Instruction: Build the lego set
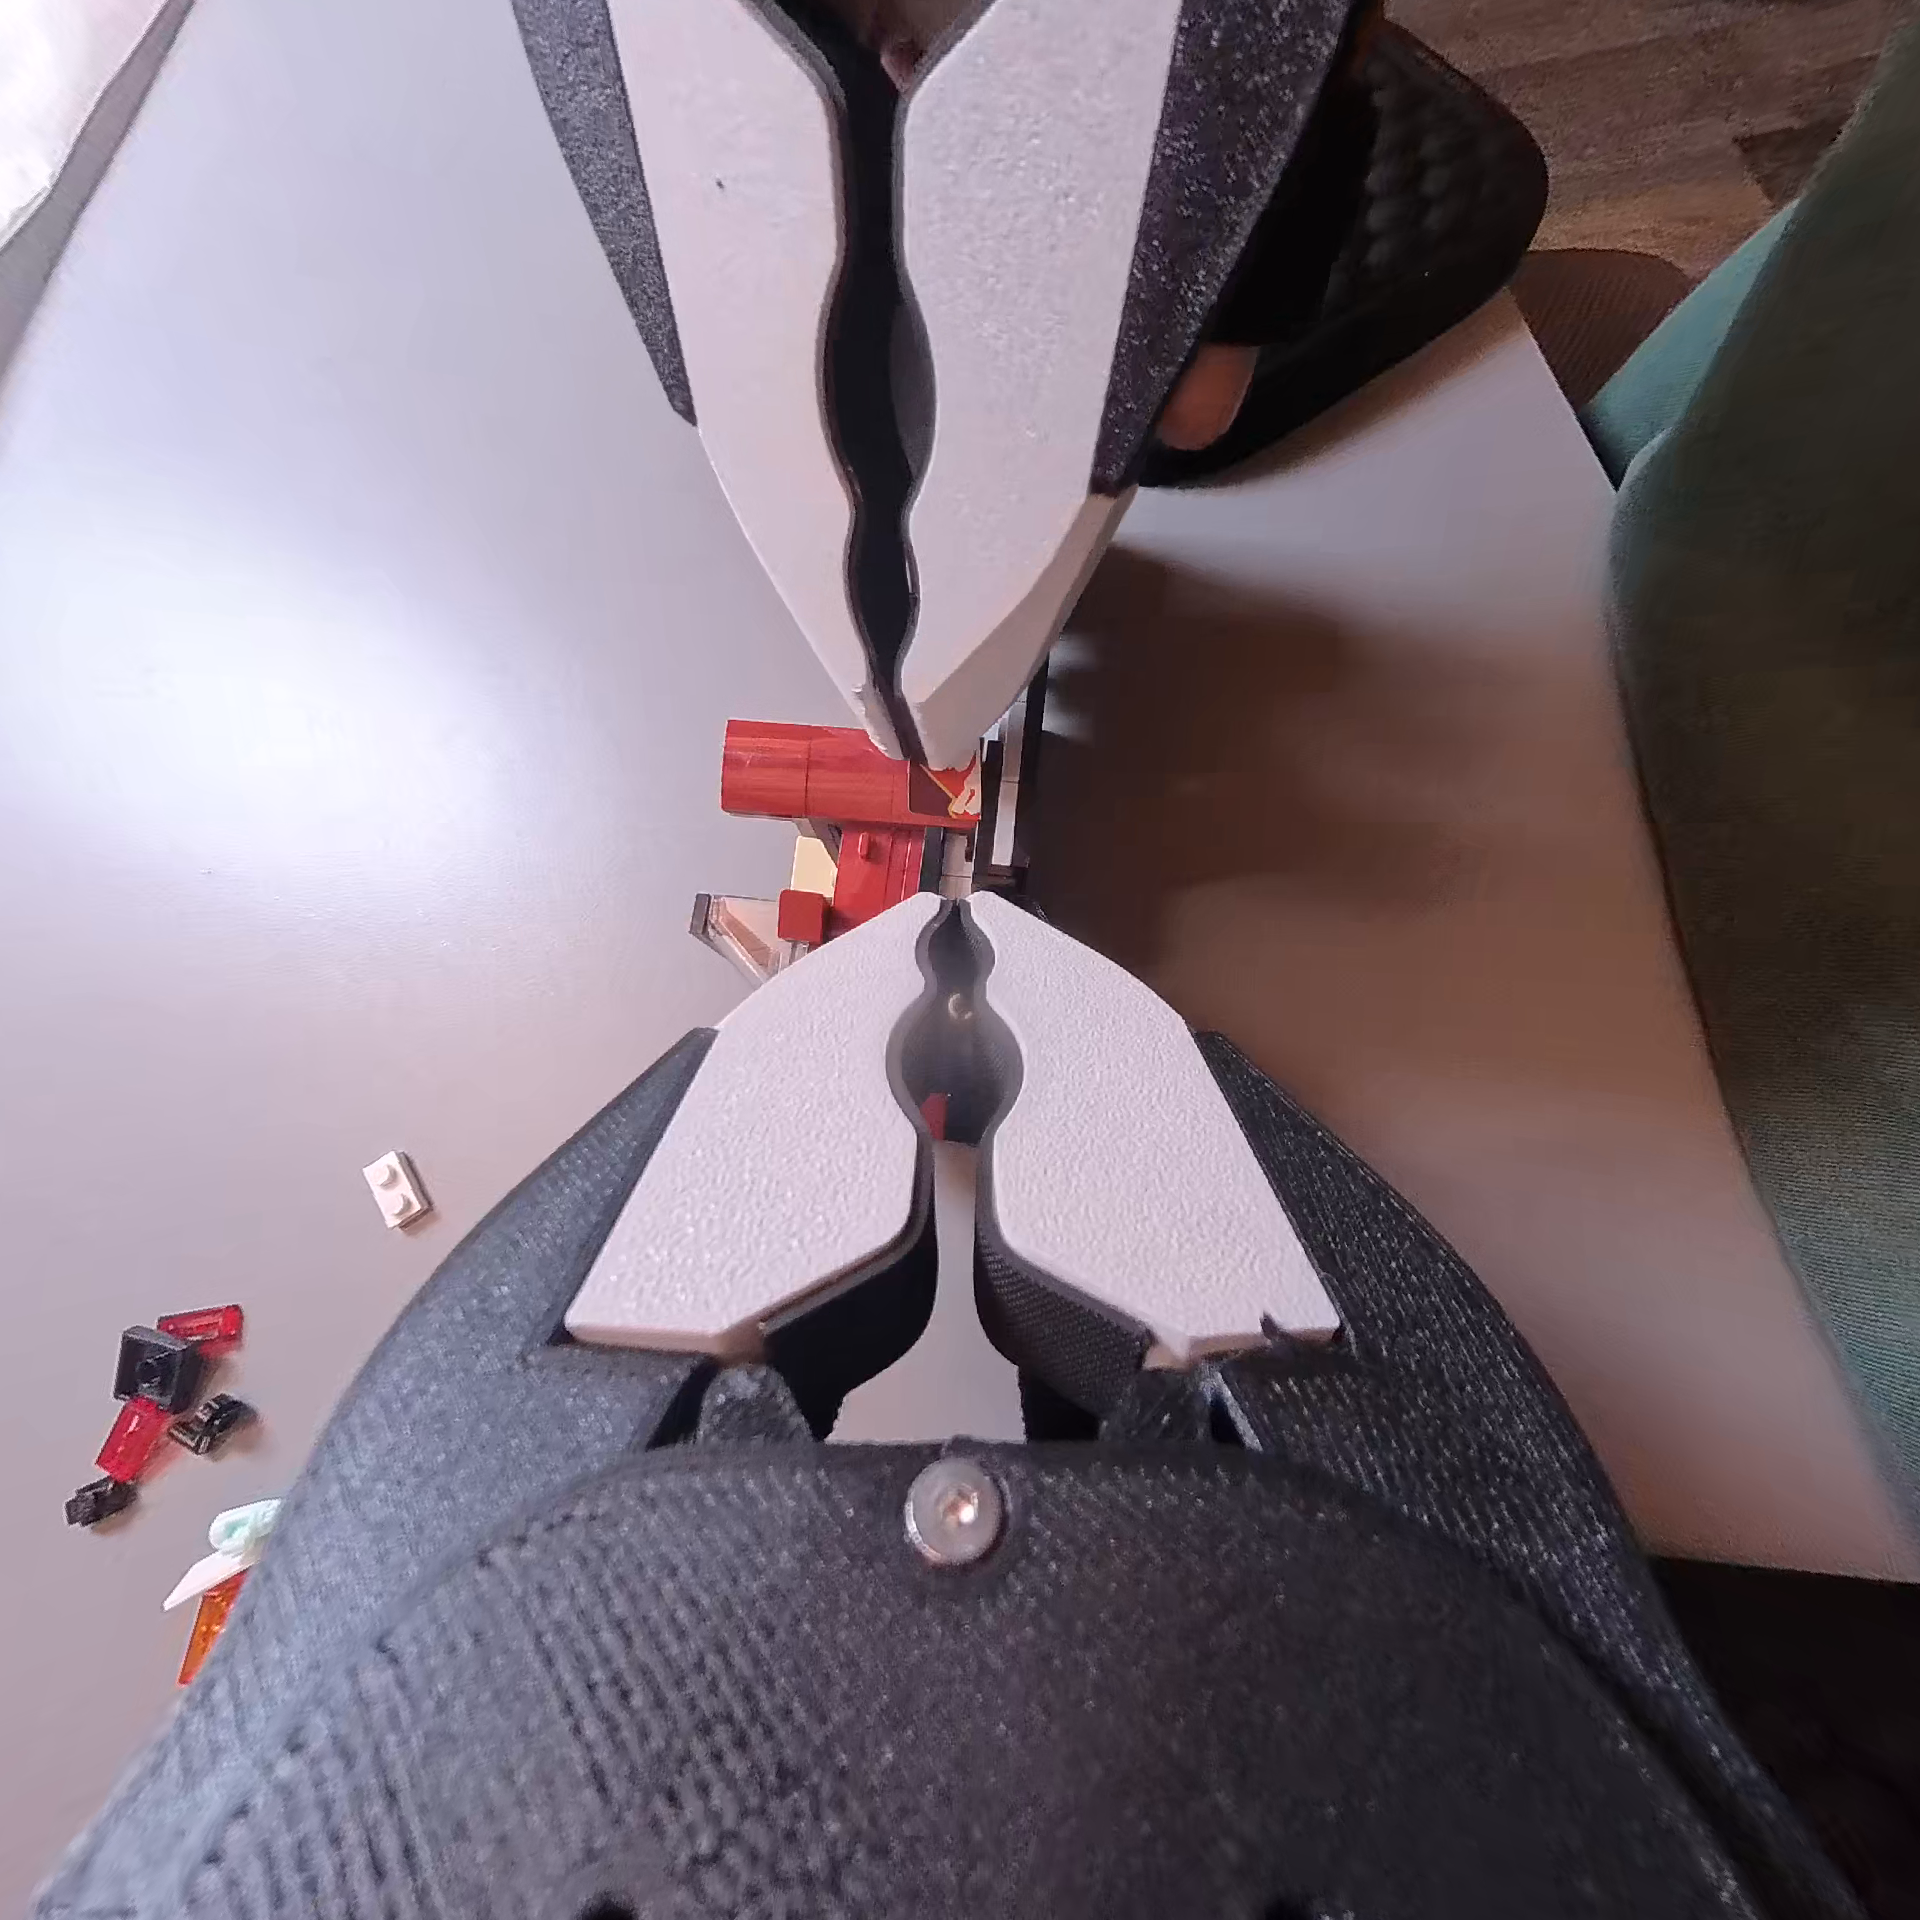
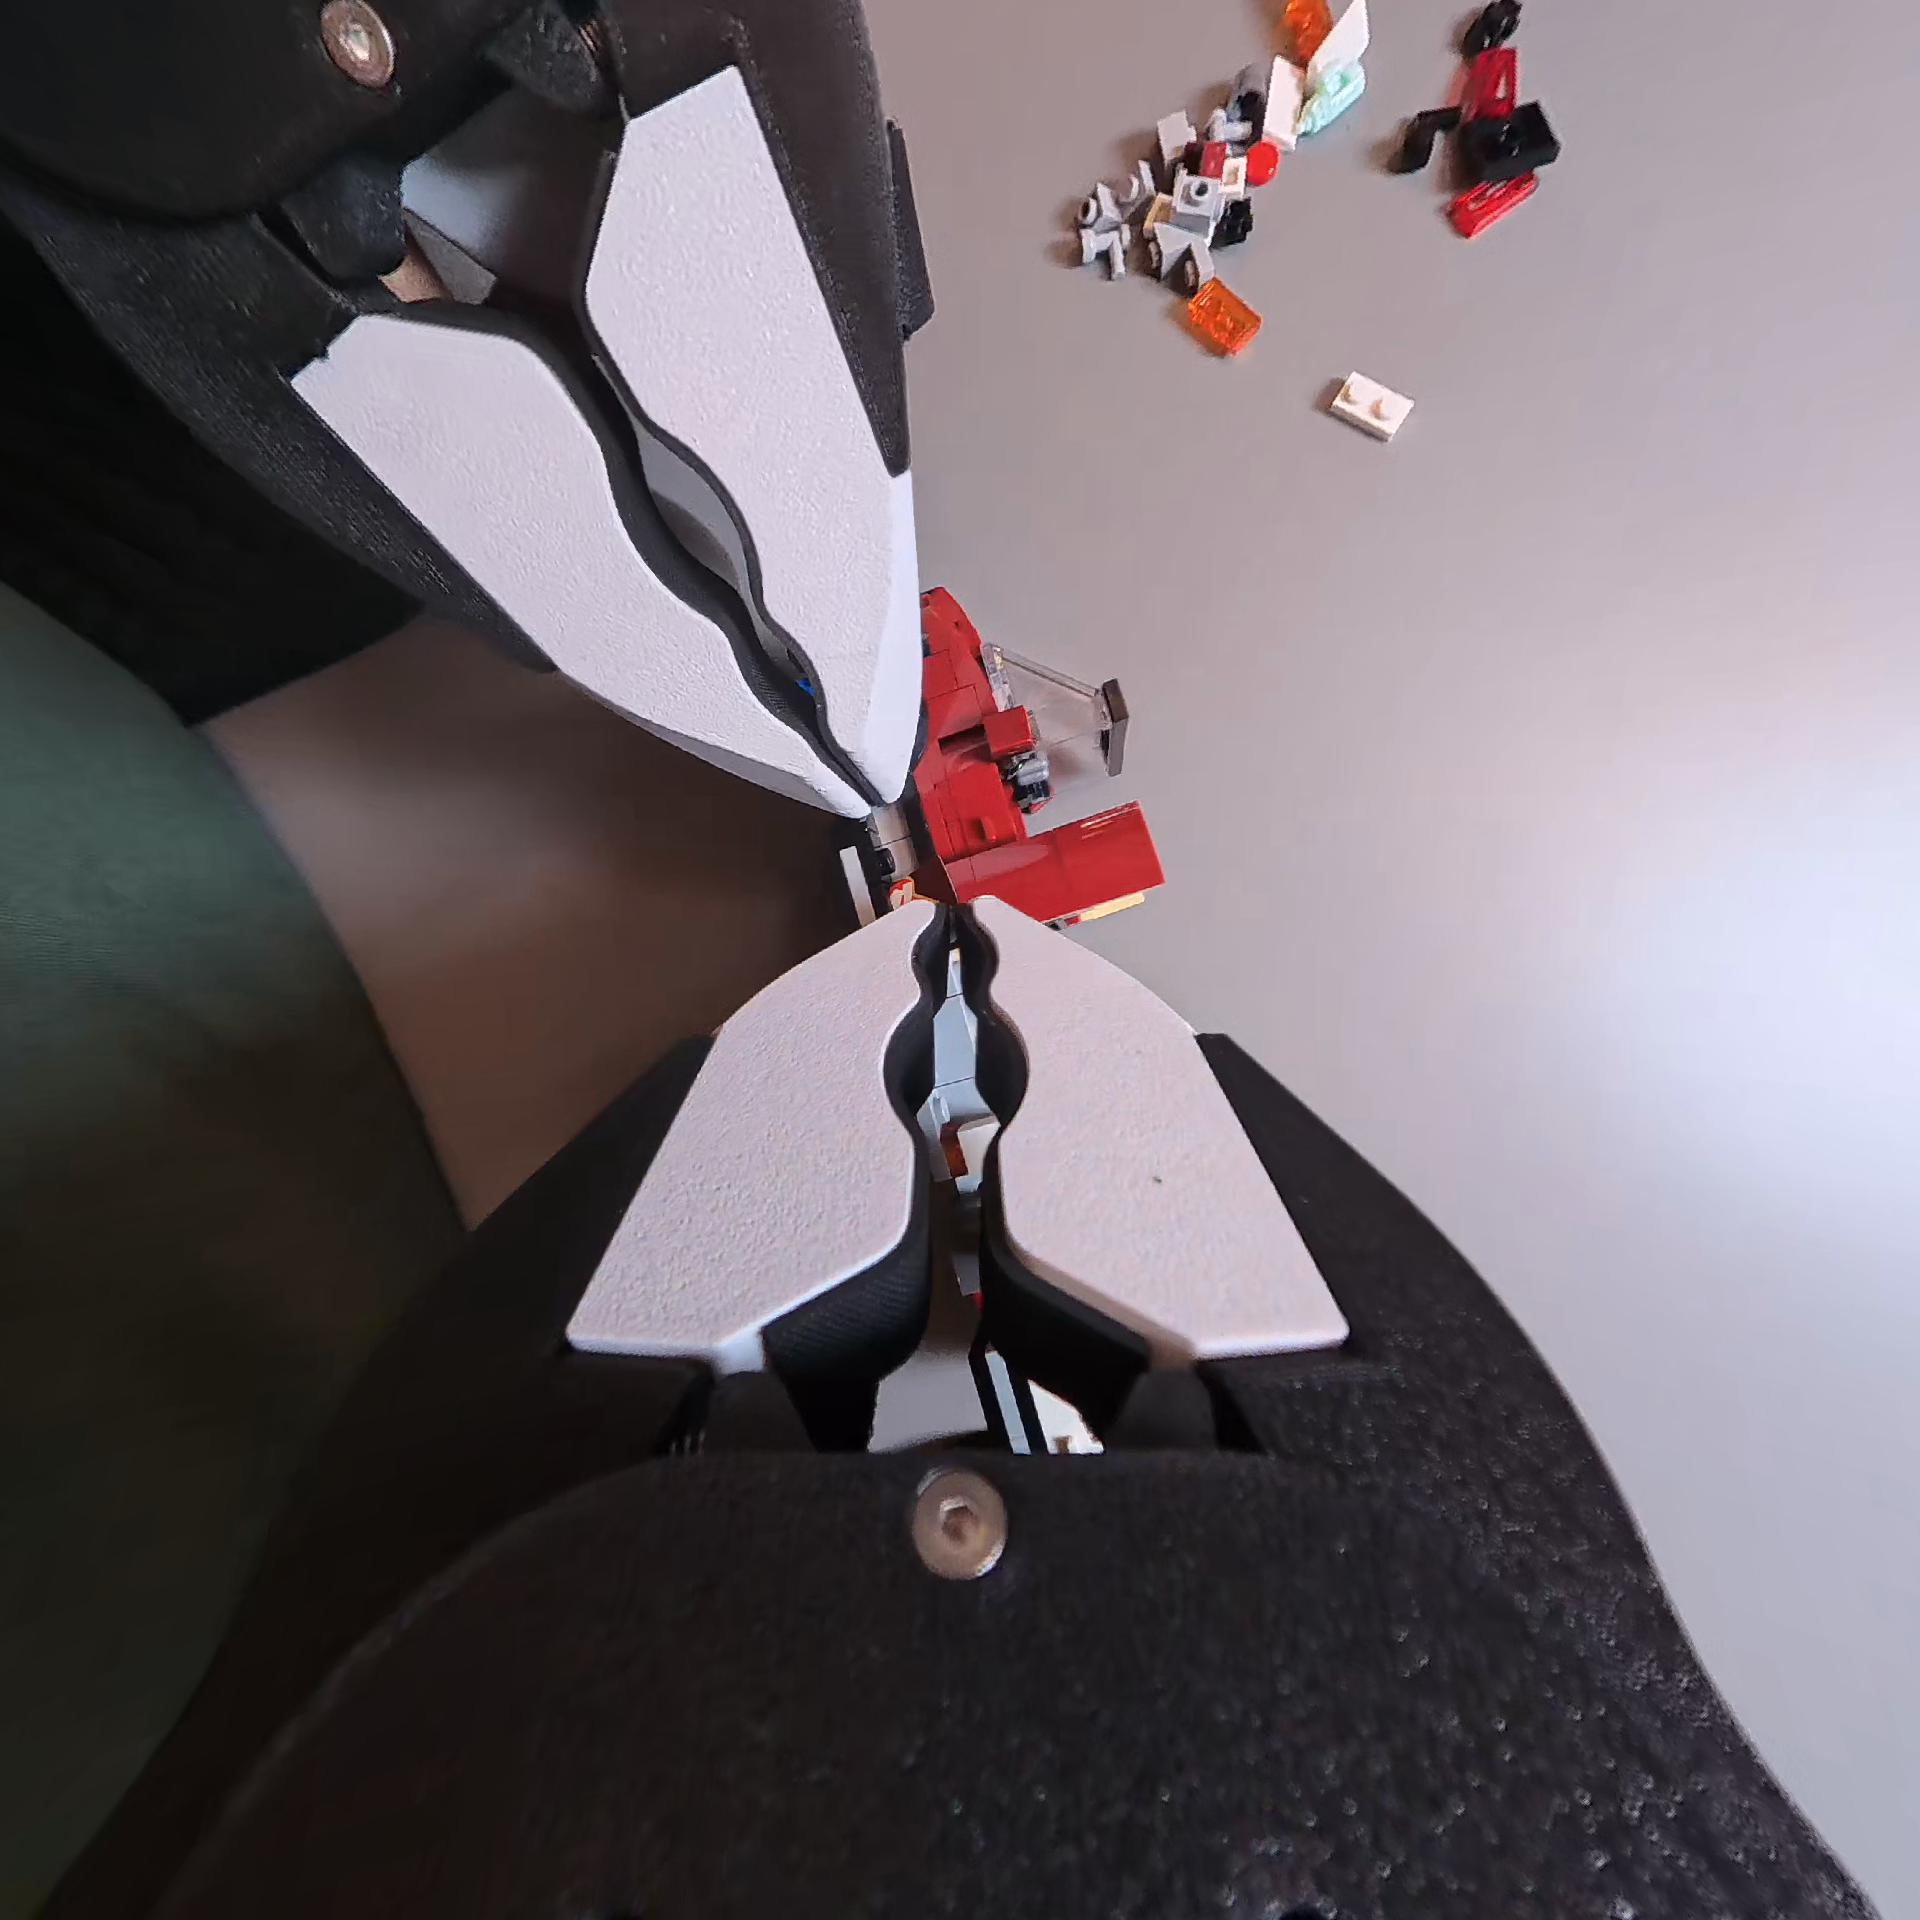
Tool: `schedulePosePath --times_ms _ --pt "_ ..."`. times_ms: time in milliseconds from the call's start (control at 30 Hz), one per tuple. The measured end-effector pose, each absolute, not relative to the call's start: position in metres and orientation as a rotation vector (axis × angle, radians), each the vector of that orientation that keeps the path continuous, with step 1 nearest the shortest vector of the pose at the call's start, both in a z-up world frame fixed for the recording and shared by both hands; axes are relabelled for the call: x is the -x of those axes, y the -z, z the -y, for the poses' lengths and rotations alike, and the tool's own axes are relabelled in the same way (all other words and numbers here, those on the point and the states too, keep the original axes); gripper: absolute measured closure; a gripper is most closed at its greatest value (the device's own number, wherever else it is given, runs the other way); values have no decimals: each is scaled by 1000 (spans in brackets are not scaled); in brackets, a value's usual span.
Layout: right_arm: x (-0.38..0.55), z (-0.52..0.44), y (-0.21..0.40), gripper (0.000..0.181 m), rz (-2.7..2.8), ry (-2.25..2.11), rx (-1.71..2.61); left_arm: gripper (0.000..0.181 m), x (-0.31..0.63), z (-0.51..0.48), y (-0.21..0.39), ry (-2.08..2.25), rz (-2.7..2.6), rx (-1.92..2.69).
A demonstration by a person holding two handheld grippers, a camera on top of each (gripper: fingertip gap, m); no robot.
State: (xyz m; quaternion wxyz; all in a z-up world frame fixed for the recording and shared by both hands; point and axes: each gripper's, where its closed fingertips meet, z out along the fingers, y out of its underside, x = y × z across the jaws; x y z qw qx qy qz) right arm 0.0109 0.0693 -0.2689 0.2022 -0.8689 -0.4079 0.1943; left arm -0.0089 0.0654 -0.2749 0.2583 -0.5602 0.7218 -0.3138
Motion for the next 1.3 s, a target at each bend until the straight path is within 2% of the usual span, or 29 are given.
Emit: schedulePosePath --times_ms 167,267,533,800,1300 --pt "-16 -76 269 171 1134 -367 2369 181 9 -65 275 853 -1957 1517" --pt "-7 -66 268 173 1117 -473 2388 181 9 -65 275 852 -1958 1517" --pt "-19 -85 252 173 1145 -246 2269 181 9 -65 275 844 -1959 1515" --pt "-3 -79 254 181 1208 -557 2256 181 9 -65 275 840 -1958 1515" --pt "-1 -77 274 181 1359 -391 2313 181 9 -65 275 848 -1945 1532"
